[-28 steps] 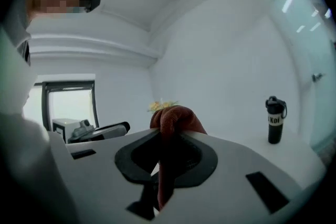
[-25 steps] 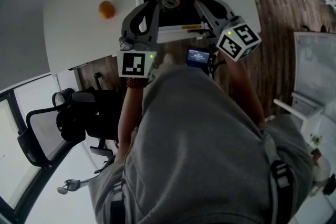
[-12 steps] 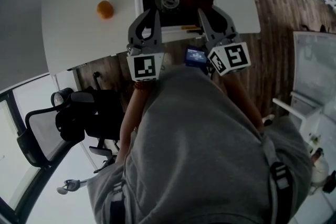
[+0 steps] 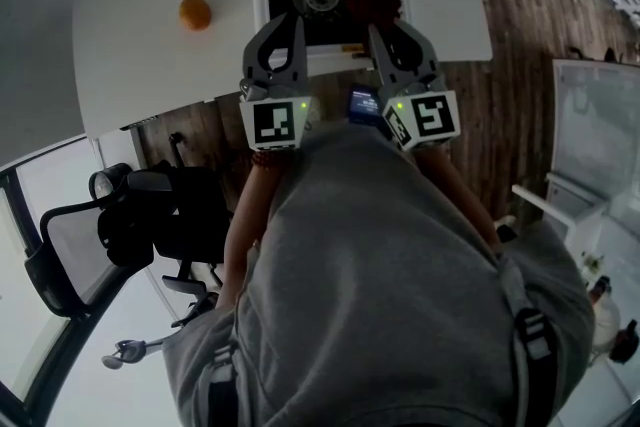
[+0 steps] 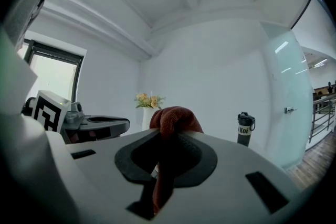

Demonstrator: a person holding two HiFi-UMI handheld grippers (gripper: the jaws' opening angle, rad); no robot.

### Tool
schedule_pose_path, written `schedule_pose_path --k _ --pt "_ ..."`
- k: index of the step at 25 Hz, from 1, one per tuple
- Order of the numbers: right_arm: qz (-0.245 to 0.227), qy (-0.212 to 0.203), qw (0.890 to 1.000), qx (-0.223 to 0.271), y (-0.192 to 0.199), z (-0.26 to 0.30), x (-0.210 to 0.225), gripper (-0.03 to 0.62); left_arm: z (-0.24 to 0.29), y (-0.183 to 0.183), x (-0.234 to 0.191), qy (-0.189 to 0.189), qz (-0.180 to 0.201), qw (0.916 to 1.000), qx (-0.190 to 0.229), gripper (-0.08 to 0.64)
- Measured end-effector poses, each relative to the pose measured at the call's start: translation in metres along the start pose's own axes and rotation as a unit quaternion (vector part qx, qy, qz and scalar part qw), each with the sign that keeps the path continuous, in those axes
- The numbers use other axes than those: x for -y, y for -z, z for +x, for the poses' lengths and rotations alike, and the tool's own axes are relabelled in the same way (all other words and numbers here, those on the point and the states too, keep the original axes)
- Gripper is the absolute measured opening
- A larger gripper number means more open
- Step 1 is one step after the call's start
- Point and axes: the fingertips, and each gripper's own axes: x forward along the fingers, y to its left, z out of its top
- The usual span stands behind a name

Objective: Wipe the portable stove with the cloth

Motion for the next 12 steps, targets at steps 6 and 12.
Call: schedule_pose_path --k 6,12 --pt "-0.008 -0.003 1.000 -0.013 0.008 -0.001 0.006 0.049 -0.005 0.006 0.002 0.006 -0.001 1.0000 -0.007 0.040" --pt "-0.013 -0.001 1.000 -0.018 0.011 -0.001 0.007 0.049 -0.006 0.008 0.005 0.012 -0.001 0.9999 -0.007 0.040"
